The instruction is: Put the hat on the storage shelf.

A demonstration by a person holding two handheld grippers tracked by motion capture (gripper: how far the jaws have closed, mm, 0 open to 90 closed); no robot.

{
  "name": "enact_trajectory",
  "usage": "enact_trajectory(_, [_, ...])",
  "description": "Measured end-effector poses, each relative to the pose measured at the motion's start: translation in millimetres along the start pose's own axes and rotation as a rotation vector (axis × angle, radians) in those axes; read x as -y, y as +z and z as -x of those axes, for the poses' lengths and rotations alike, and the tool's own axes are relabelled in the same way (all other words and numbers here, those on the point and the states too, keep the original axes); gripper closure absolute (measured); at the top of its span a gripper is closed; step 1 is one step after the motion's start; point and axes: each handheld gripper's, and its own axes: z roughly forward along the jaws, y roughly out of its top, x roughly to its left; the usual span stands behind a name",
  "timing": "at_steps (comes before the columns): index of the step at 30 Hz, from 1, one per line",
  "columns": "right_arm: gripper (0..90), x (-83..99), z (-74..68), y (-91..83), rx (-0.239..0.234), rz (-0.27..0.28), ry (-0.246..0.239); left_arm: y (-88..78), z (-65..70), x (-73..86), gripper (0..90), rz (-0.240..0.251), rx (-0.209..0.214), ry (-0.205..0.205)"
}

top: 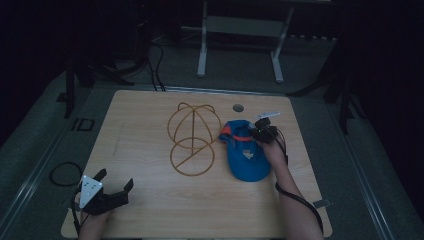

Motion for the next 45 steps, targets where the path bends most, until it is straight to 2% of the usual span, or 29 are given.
enact_trajectory(6, [84.3,-6.9,-2.6,-28.4,-0.003,0.084,-0.007,0.0,2.3,-0.3,0.6,0.003,-0.005,0.016])
enact_trajectory(15, [84.4,-6.3,-8.3,-74.8,-0.003,0.188,0.01,-1.0,5.3,-1.2,0.6,-0.006,0.0,0.004])
enact_trajectory(18, [84.4,-7.4,-7.3,-92.9,-0.003,0.226,0.014,-0.2,6.9,-3.3,0.6,-0.015,0.024,-0.012])
enact_trajectory(19, [84.4,-7.9,-7.0,-97.6,-0.004,0.236,0.02,0.3,7.2,-4.7,0.6,-0.031,0.044,-0.024])
enact_trajectory(21, [84.4,-9.4,-6.5,-112.2,-0.009,0.273,0.027,-0.4,9.3,-7.7,0.6,-0.025,0.083,-0.04])
enact_trajectory(24, [84.4,-10.4,-7.9,-129.8,-0.015,0.311,0.031,-1.7,14.6,-17.1,0.6,-0.05,0.127,-0.051])
enact_trajectory(25, [84.4,-10.3,-9.0,-137.2,-0.01,0.328,0.03,-2.2,16.5,-19.3,0.6,-0.056,0.131,-0.047])
enact_trajectory(27, [84.4,-9.9,-10.3,-146.9,-0.012,0.349,0.025,-3.6,19.9,-24.0,0.6,-0.06,0.174,-0.041])
enact_trajectory(31, [84.3,-9.7,-11.3,-165.7,-0.022,0.389,0.03,-4.0,25.5,-34.1,0.6,-0.091,0.205,-0.034])
enact_trajectory(32, [84.3,-9.9,-11.5,-170.9,-0.02,0.398,0.031,-4.2,26.2,-36.7,0.6,-0.095,0.216,-0.043])
enact_trajectory(35, [84.3,-11.4,-11.3,-182.1,-0.032,0.417,0.031,-4.3,28.6,-45.4,0.6,-0.097,0.225,-0.06])
enact_trajectory(37, [84.3,-13.0,-12.1,-188.9,-0.022,0.429,0.023,-4.5,31.9,-53.1,0.6,-0.089,0.221,-0.043])
enact_trajectory(40, [84.3,-14.4,-15.1,-198.5,-0.025,0.451,0.019,-4.3,35.8,-67.3,0.6,-0.076,0.237,-0.031])
enact_trajectory(43, [84.3,-14.8,-19.6,-206.8,-0.039,0.47,0.014,-4.4,39.5,-84.0,0.6,-0.055,0.248,-0.02])
enact_trajectory(45, [84.3,-15.2,-23.0,-211.9,-0.067,0.484,0.01,-4.4,43.0,-96.1,0.6,-0.039,0.249,-0.005])
